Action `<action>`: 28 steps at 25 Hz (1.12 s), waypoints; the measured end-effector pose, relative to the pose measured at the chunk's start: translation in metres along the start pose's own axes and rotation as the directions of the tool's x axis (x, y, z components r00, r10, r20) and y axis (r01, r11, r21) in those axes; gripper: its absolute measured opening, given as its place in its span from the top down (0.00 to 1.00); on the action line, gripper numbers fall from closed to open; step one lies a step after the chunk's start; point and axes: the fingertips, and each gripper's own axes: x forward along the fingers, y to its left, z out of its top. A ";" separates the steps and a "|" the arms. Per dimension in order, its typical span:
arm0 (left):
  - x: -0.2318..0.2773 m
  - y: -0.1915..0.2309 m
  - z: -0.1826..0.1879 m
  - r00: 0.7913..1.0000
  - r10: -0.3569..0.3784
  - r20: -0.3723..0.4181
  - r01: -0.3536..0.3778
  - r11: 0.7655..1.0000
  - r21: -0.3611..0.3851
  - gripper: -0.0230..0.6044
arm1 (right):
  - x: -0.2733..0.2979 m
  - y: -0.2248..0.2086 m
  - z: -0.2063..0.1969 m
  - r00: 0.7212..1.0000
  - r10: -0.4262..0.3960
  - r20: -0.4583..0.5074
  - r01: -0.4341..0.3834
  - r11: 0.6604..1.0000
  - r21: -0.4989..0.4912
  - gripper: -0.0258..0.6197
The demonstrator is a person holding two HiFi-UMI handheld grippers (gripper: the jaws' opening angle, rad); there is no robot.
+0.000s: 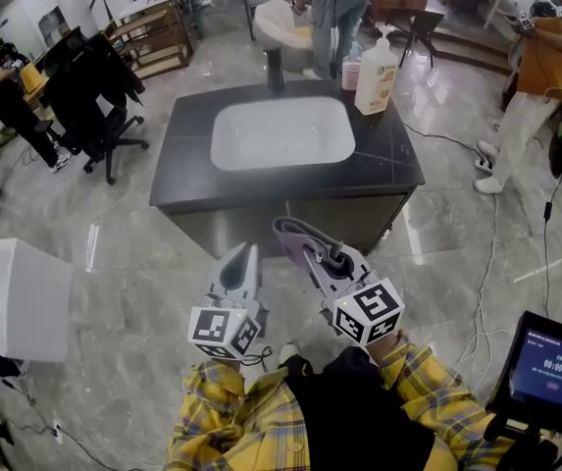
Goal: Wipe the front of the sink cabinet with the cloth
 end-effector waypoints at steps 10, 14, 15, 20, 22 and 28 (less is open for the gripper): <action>-0.008 0.001 -0.016 1.000 0.001 -0.019 -0.001 1.000 -0.008 0.95 | -0.008 0.007 -0.028 0.998 0.016 -0.057 -0.015 1.000 0.014 0.89; -0.008 0.004 -0.022 0.999 0.012 -0.030 -0.012 1.000 -0.014 0.95 | -0.009 0.008 -0.033 0.997 0.030 -0.071 -0.028 0.999 0.029 0.89; -0.008 0.004 -0.023 0.999 0.011 -0.034 -0.011 1.000 -0.013 0.95 | -0.009 0.008 -0.035 0.997 0.031 -0.075 -0.028 0.999 0.034 0.89; -0.008 0.007 -0.024 0.999 0.016 -0.040 -0.016 1.000 -0.012 0.95 | -0.007 0.007 -0.038 0.995 0.034 -0.090 -0.031 0.999 0.038 0.89; -0.008 0.007 -0.025 0.999 0.018 -0.040 -0.019 1.000 -0.014 0.95 | -0.007 0.006 -0.039 0.995 0.036 -0.092 -0.033 0.999 0.035 0.89; -0.008 0.006 -0.024 0.999 0.015 -0.045 -0.016 1.000 -0.010 0.95 | -0.008 0.008 -0.038 0.996 0.038 -0.084 -0.036 0.999 0.028 0.89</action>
